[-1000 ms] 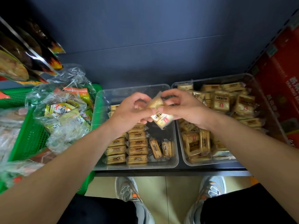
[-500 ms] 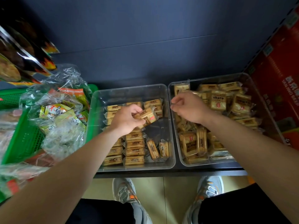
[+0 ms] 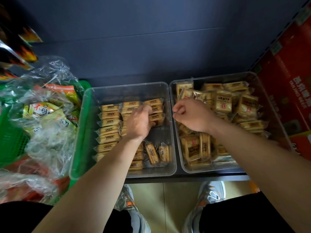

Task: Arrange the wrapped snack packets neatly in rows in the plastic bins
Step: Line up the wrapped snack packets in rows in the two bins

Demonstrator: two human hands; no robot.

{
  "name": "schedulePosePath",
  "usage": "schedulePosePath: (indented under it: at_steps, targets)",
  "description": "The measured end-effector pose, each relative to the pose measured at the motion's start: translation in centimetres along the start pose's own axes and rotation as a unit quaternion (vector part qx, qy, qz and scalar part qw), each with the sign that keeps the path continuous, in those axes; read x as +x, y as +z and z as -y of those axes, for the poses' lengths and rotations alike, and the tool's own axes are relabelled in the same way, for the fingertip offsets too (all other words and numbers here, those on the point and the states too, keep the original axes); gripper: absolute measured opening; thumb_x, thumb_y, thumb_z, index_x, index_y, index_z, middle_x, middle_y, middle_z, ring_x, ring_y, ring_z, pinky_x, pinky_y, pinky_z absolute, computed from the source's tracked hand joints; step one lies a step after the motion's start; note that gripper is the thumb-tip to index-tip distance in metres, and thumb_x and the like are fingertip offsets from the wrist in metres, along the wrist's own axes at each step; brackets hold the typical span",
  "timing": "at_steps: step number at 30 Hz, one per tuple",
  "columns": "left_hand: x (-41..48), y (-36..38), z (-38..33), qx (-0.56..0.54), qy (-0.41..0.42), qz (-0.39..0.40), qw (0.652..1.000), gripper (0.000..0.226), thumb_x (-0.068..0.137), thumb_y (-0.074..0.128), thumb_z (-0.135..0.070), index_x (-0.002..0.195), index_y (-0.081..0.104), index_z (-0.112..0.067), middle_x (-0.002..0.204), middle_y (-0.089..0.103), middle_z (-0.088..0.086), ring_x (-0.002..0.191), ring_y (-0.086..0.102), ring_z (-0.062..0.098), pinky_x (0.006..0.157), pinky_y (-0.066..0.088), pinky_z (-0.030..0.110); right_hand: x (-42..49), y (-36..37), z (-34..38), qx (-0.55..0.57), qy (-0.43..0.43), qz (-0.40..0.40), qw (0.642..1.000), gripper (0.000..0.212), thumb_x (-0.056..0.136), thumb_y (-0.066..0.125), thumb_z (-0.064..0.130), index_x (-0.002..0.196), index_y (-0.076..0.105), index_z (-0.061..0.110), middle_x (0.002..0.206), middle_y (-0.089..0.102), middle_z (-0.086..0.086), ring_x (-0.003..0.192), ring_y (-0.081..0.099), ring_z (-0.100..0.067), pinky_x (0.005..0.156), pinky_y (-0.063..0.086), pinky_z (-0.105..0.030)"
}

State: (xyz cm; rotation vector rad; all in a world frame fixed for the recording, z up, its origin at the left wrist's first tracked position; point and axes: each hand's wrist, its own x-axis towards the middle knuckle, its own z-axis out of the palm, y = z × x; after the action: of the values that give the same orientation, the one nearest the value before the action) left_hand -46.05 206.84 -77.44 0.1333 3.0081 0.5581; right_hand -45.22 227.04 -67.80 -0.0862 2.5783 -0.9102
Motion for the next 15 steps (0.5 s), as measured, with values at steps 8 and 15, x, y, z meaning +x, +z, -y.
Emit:
schedulePosePath:
  at_steps: [8, 15]
  targets:
    - [-1.9, -3.1, -1.0, 0.050, 0.038, 0.094, 0.994, 0.026, 0.090, 0.070, -0.050, 0.108, 0.069, -0.032, 0.130, 0.053, -0.006, 0.120, 0.047, 0.016, 0.098, 0.045, 0.038, -0.4, 0.0, 0.4, -0.017, -0.006, -0.001, 1.000, 0.019, 0.097, 0.064, 0.028, 0.114, 0.067, 0.023, 0.101, 0.067, 0.008, 0.098, 0.063, -0.013, 0.094, 0.053, -0.041]
    - [-5.6, -2.5, -3.0, -0.075, 0.028, 0.297, 0.951, 0.019, 0.089, 0.076, -0.034, 0.105, 0.069, -0.029, 0.096, 0.065, -0.012, 0.087, 0.064, 0.009, 0.075, 0.053, 0.028, -1.3, -0.3, 0.7, -0.007, -0.017, 0.003, 1.000, 0.019, 0.096, 0.064, 0.024, 0.114, 0.069, 0.019, 0.106, 0.069, 0.003, 0.100, 0.063, -0.016, 0.094, 0.053, -0.039]
